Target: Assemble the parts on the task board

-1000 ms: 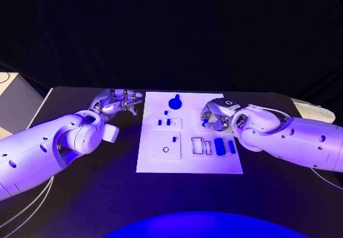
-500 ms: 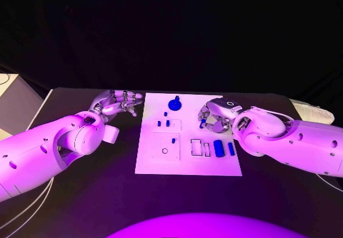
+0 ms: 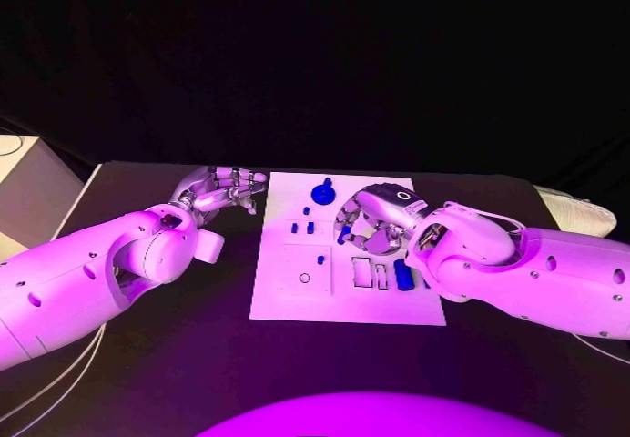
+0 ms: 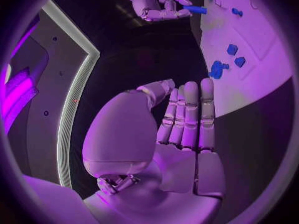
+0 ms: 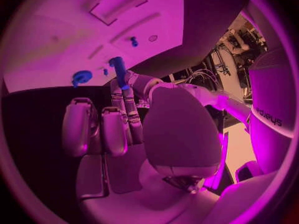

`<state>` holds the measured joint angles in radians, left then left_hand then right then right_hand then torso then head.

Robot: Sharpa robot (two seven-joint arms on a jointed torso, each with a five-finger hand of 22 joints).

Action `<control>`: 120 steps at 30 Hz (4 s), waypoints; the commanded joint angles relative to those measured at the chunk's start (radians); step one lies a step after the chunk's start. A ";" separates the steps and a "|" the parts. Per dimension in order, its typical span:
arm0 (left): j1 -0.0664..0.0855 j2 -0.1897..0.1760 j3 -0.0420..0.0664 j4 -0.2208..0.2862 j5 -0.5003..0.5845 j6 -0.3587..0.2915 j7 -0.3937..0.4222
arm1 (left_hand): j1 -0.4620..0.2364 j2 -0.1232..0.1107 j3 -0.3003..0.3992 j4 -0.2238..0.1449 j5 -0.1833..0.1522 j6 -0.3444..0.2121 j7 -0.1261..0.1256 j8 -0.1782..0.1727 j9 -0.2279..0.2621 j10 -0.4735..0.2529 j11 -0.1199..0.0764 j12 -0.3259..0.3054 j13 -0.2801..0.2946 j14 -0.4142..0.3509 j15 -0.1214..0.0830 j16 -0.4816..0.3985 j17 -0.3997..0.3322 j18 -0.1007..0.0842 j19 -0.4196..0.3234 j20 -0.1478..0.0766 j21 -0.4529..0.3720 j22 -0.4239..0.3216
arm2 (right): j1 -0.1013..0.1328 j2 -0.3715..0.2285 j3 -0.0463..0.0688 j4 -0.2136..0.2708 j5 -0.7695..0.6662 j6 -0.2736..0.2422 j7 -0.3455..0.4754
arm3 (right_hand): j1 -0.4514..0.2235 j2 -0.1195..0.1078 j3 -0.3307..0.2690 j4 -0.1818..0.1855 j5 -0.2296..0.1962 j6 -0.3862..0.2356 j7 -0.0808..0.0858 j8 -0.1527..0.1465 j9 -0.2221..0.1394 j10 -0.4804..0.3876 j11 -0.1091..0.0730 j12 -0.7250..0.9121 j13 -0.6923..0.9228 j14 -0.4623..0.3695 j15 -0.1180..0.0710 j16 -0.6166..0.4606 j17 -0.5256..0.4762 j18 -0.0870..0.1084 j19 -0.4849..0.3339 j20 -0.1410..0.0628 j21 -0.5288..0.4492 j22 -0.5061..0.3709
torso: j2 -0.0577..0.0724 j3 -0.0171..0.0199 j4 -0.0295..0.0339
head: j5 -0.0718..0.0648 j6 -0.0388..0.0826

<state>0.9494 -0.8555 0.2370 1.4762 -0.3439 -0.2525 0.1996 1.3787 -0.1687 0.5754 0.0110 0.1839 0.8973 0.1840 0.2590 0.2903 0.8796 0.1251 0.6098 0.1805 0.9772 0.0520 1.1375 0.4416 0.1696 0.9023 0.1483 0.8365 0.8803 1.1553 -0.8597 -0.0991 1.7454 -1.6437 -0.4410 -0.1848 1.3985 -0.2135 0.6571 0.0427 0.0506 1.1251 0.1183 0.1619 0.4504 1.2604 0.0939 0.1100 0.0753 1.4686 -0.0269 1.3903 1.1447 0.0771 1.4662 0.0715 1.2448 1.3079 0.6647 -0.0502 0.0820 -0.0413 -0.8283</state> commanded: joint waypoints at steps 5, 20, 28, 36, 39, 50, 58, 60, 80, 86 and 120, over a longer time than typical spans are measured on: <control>-0.001 0.005 0.001 0.005 0.007 0.013 0.013 | 0.001 0.009 -0.006 0.004 0.000 -0.006 0.003 0.006 -0.001 -0.007 -0.001 -0.003 -0.001 0.003 0.001 -0.006 -0.001 0.014 0.008 0.000 -0.005 -0.002 | -0.036 0.061 -0.010 0.010 -0.026 -0.008 0.017 | 0.037 0.030 0.034 -0.032 0.008 0.007 0.003 0.003 0.001 0.057 -0.047 0.003 0.025 0.027 -0.007 0.002 -0.002 -0.014 0.030 -0.009 -0.005 0.094 | 0.000 -0.0025 0.0016 | 0.007 -0.003; -0.001 0.005 0.001 0.010 0.007 0.015 0.012 | 0.001 0.009 -0.006 0.004 0.000 -0.006 0.003 0.006 -0.001 -0.007 -0.001 -0.003 -0.001 0.003 0.001 -0.006 -0.001 0.014 0.008 0.000 -0.005 -0.002 | -0.099 0.146 -0.019 -0.032 -0.066 -0.013 0.010 | 0.036 0.030 0.038 -0.035 0.011 0.006 0.004 0.003 0.001 0.057 -0.046 0.001 0.026 0.026 -0.007 0.000 -0.006 -0.013 0.029 -0.009 -0.010 0.092 | 0.002 0.0002 0.0010 | 0.024 -0.012; -0.001 0.004 0.001 0.011 0.007 0.014 0.010 | 0.001 0.009 -0.006 0.004 0.000 -0.006 0.003 0.006 -0.001 -0.007 -0.001 -0.003 -0.001 0.003 0.001 -0.006 -0.001 0.014 0.008 0.000 -0.005 -0.002 | -0.104 0.163 -0.022 -0.069 -0.080 -0.013 0.001 | 0.036 0.030 0.038 -0.035 0.011 0.006 0.004 0.003 0.001 0.057 -0.046 0.001 0.026 0.026 -0.007 0.000 -0.006 -0.013 0.029 -0.009 -0.010 0.092 | 0.002 -0.0004 0.0013 | 0.028 -0.015; -0.001 0.002 0.001 0.011 0.007 0.014 0.009 | 0.001 0.009 -0.006 0.004 0.000 -0.006 0.003 0.006 -0.001 -0.007 -0.001 -0.003 -0.001 0.003 0.001 -0.006 -0.001 0.014 0.008 0.000 -0.005 -0.002 | -0.106 0.175 -0.024 -0.082 -0.084 -0.015 0.000 | 0.036 0.029 0.039 -0.036 0.012 0.006 0.005 0.003 0.001 0.057 -0.045 0.000 0.026 0.026 -0.007 0.001 -0.005 -0.013 0.029 -0.008 -0.009 0.093 | 0.002 -0.0002 0.0012 | 0.032 -0.018; -0.001 0.002 0.001 0.012 0.007 0.014 0.009 | 0.000 0.009 -0.008 0.005 0.000 -0.006 0.003 0.007 -0.002 -0.007 -0.001 -0.002 -0.002 0.004 0.001 -0.005 -0.002 0.014 0.009 0.001 -0.007 -0.004 | -0.107 0.179 -0.025 -0.088 -0.086 -0.017 -0.004 | 0.036 0.029 0.039 -0.036 0.012 0.006 0.005 0.003 0.001 0.057 -0.045 0.000 0.026 0.026 -0.007 0.001 -0.005 -0.013 0.029 -0.008 -0.009 0.093 | 0.002 -0.0009 0.0008 | 0.031 -0.018; -0.001 -0.002 0.001 0.016 0.007 0.013 0.007 | 0.000 0.009 -0.008 0.005 0.000 -0.006 0.003 0.007 -0.002 -0.007 -0.001 -0.002 -0.002 0.004 0.001 -0.005 -0.002 0.014 0.009 0.001 -0.007 -0.004 | -0.108 0.191 -0.029 -0.111 -0.091 -0.014 -0.018 | 0.036 0.029 0.039 -0.036 0.012 0.006 0.005 0.003 0.001 0.057 -0.045 0.000 0.026 0.026 -0.007 0.001 -0.005 -0.013 0.029 -0.008 -0.009 0.093 | 0.002 -0.0014 0.0011 | 0.032 -0.023; -0.001 -0.004 0.001 0.018 0.007 0.013 0.006 | 0.000 0.009 -0.008 0.005 0.000 -0.006 0.003 0.007 -0.002 -0.007 -0.001 -0.002 -0.002 0.004 0.001 -0.005 -0.002 0.014 0.009 0.001 -0.007 -0.004 | -0.110 0.199 -0.033 -0.123 -0.092 0.016 -0.023 | 0.035 0.029 0.042 -0.038 0.013 0.005 0.005 0.003 0.001 0.057 -0.045 -0.001 0.027 0.026 -0.006 0.000 -0.007 -0.013 0.029 -0.008 -0.012 0.092 | 0.002 -0.0020 -0.0009 | 0.034 -0.026; -0.001 -0.004 0.001 0.018 0.007 0.013 0.005 | 0.000 0.009 -0.008 0.005 0.000 -0.006 0.003 0.007 -0.002 -0.007 -0.001 -0.002 -0.002 0.004 0.001 -0.005 -0.002 0.014 0.009 0.001 -0.007 -0.004 | -0.110 0.200 -0.034 -0.124 -0.092 0.018 -0.023 | 0.035 0.029 0.042 -0.038 0.013 0.005 0.005 0.003 0.001 0.057 -0.045 -0.001 0.027 0.026 -0.006 0.000 -0.007 -0.013 0.029 -0.008 -0.012 0.092 | 0.001 -0.0021 -0.0009 | 0.034 -0.027; 0.000 -0.007 0.001 0.017 0.007 0.012 0.002 | 0.000 0.009 -0.008 0.005 0.000 -0.006 0.003 0.007 -0.002 -0.007 -0.001 -0.002 -0.002 0.004 0.001 -0.005 -0.002 0.014 0.009 0.001 -0.007 -0.004 | -0.114 0.196 -0.041 -0.113 -0.069 -0.007 -0.016 | -0.078 -0.052 -0.047 -0.005 0.072 -0.110 0.011 -0.053 -0.016 -0.087 -0.015 -0.045 0.003 0.013 0.020 -0.017 -0.055 0.003 0.003 0.014 -0.110 0.048 | 0.001 0.0011 -0.0013 | 0.037 -0.028; -0.001 -0.007 0.001 0.015 0.007 0.012 0.001 | 0.000 0.009 -0.008 0.005 0.000 -0.006 0.003 0.007 -0.002 -0.007 -0.001 -0.002 -0.002 0.004 0.001 -0.005 -0.002 0.014 0.009 0.001 -0.007 -0.004 | -0.114 0.191 -0.041 -0.111 -0.070 -0.032 -0.026 | -0.075 -0.061 -0.071 -0.004 0.074 -0.133 0.013 -0.062 -0.019 -0.132 -0.007 -0.041 -0.004 0.007 0.026 -0.027 -0.079 0.010 -0.007 0.020 -0.154 0.026 | 0.002 0.0017 -0.0016 | 0.035 -0.027; -0.001 -0.006 0.000 0.011 0.007 0.016 0.001 | 0.001 0.008 -0.012 0.006 0.000 -0.011 0.003 0.006 -0.004 -0.007 -0.001 0.000 -0.005 0.004 0.001 -0.006 -0.003 0.014 0.011 0.001 -0.011 -0.007 | -0.039 -0.148 -0.023 0.011 0.590 -0.114 0.175 | 0.122 0.023 -0.410 0.248 0.181 -0.106 0.019 -0.032 -0.106 0.053 -0.043 0.119 0.027 0.019 -0.002 0.001 -0.048 0.018 0.016 0.001 -0.228 -0.020 | -0.005 0.0008 -0.0115 | -0.026 -0.009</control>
<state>0.9486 -0.8631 0.2366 1.4849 -0.3419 -0.2514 0.1930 1.3788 -0.1688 0.5683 0.0182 0.1839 0.8936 0.1877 0.2638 0.2868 0.8796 0.1251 0.6098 0.1768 0.9773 0.0520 1.1375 0.4398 0.1695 0.9062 0.1522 0.8288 0.8751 1.1139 -0.9956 -0.1222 1.7542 -1.2858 -0.5828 -0.0750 1.5193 -0.1920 0.2421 0.2882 0.2496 1.0157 0.1371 0.1260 0.3446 1.2858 0.0768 0.2339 0.1031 1.4651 -0.0263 1.3969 1.1109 0.1055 1.4647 0.0758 1.0292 1.2874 0.6626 -0.0503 0.0741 -0.0602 -0.8383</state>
